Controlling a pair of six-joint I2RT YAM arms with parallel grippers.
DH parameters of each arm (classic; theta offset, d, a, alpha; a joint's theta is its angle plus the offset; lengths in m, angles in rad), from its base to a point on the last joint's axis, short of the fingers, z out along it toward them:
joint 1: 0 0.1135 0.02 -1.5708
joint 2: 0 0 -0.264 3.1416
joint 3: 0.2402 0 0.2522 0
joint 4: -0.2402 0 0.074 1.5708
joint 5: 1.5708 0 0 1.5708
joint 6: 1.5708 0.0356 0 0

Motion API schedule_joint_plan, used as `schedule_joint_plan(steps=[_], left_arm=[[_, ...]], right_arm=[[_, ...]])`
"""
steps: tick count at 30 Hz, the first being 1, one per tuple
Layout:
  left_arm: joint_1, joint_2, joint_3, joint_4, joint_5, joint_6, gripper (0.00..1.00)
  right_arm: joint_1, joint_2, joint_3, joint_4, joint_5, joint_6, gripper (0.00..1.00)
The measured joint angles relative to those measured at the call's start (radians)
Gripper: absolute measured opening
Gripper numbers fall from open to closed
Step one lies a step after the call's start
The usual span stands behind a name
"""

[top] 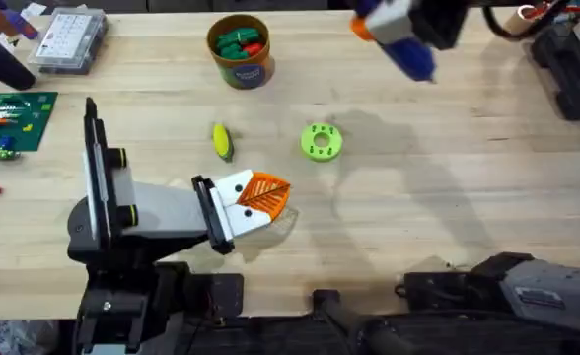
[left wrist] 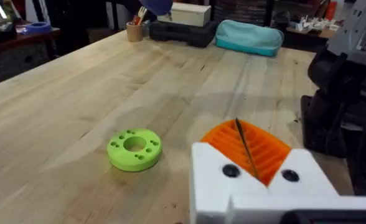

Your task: Pick up the gripper from the table and insert it into the empty holder that is missing its gripper. Then pick up a screw, insert it into the mounting hole, and use the screwdriver to tighten it. Finally, clean up the table by picking up the vegetable and placing it into the bucket.

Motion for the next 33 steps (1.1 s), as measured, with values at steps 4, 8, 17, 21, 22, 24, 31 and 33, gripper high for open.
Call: schedule_joint_plan(steps=[4, 8, 17, 21, 22, 24, 31, 33], left_arm=[[0.0, 0.0, 0.0, 0.0, 0.0, 0.03, 0.004], [0.0, 0.0, 0.0, 0.0, 0.0, 0.041, 0.004], [0.0, 0.0, 0.0, 0.0, 0.0, 0.048, 0.004], [0.0, 0.0, 0.0, 0.002, -0.01, 0.048, 0.004], [0.0, 0.0, 0.0, 0.003, -0.014, 0.05, 0.004], [0.0, 0.0, 0.0, 0.004, -0.02, 0.051, 0.004], [0.0, 0.0, 0.0, 0.007, -0.038, 0.051, 0.004], [0.0, 0.0, 0.0, 0.009, -0.046, 0.051, 0.004]], right_arm=[[-0.042, 0.05, 0.002, -0.1, 0.093, -0.158, 0.014], [-0.078, 0.149, 0.003, -0.144, 0.138, -0.274, 0.014], [-0.132, 0.437, 0.006, -0.118, 0.248, -0.423, 0.014], [-0.147, 0.555, 0.006, -0.088, 0.3, -0.45, 0.014], [-0.149, 0.578, 0.006, -0.083, 0.307, -0.454, 0.014], [-0.151, 0.612, 0.006, -0.08, 0.318, -0.46, 0.014], [-0.155, 0.641, 0.006, -0.068, 0.323, -0.464, 0.014], [-0.159, 0.641, 0.006, -0.066, 0.323, -0.464, 0.014]])
